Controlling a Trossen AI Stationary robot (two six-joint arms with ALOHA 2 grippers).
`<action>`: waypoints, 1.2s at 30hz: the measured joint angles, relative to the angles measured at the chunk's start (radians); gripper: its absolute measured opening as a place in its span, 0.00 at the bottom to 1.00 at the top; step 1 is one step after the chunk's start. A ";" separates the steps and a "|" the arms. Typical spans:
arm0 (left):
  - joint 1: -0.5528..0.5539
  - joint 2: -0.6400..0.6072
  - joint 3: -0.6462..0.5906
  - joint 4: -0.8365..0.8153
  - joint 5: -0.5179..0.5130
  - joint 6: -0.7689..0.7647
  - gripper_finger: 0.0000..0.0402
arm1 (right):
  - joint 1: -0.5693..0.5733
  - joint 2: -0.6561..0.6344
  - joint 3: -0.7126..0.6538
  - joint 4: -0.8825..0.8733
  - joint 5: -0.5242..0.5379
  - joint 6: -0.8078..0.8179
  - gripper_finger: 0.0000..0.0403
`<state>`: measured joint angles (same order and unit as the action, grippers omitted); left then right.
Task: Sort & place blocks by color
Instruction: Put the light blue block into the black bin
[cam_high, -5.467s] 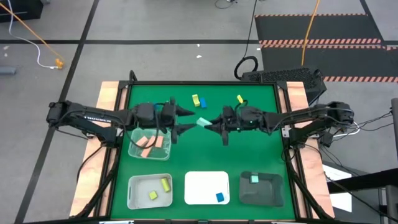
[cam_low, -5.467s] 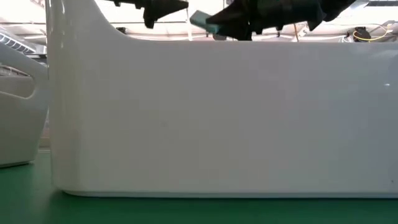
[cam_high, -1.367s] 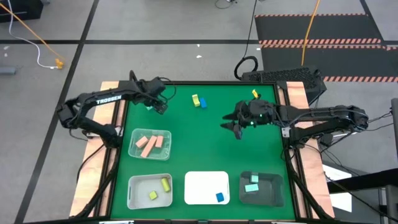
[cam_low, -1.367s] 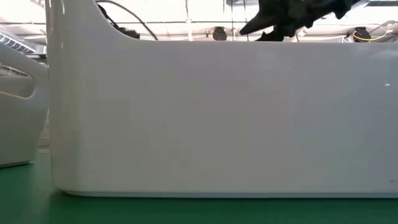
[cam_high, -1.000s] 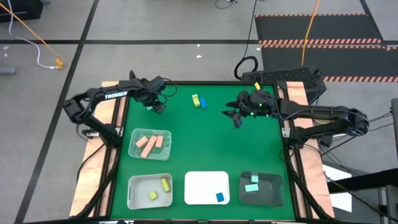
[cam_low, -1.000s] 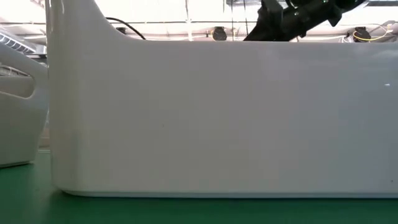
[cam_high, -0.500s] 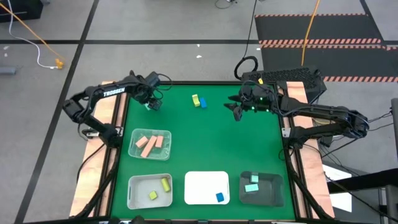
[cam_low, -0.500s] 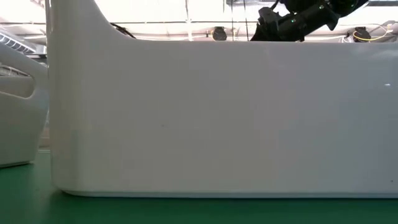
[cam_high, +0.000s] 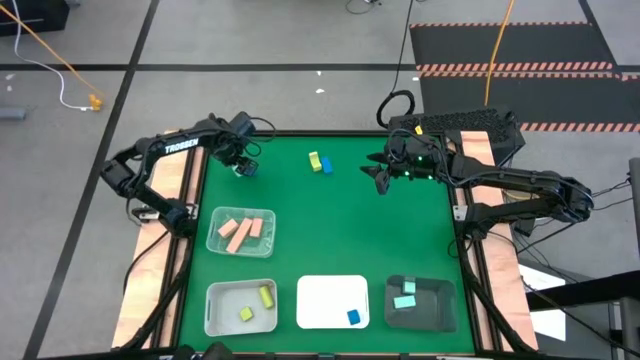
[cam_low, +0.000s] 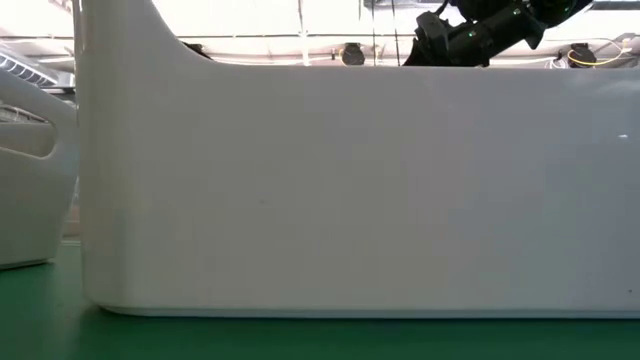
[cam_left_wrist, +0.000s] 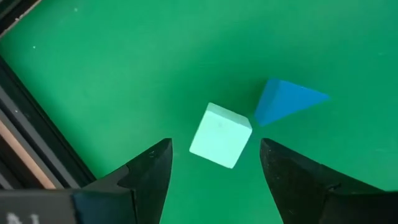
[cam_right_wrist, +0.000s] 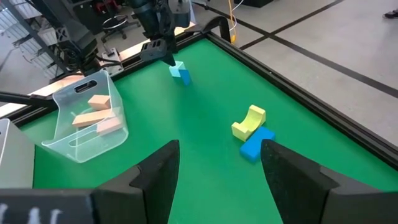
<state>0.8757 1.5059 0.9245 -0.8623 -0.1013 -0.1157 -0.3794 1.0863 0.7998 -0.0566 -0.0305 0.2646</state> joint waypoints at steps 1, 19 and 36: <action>0.000 0.000 0.000 0.000 0.000 0.010 0.61 | 0.000 0.000 0.000 0.000 0.000 -0.004 0.53; -0.002 0.207 0.005 0.022 -0.002 0.032 0.61 | 0.000 0.000 0.000 0.000 0.000 -0.023 0.53; -0.007 0.204 0.001 0.043 -0.005 0.110 0.59 | 0.000 0.000 0.000 0.000 0.000 -0.049 0.53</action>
<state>0.8687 1.7096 0.9257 -0.8193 -0.1058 -0.0053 -0.3794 1.0866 0.7998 -0.0570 -0.0303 0.2153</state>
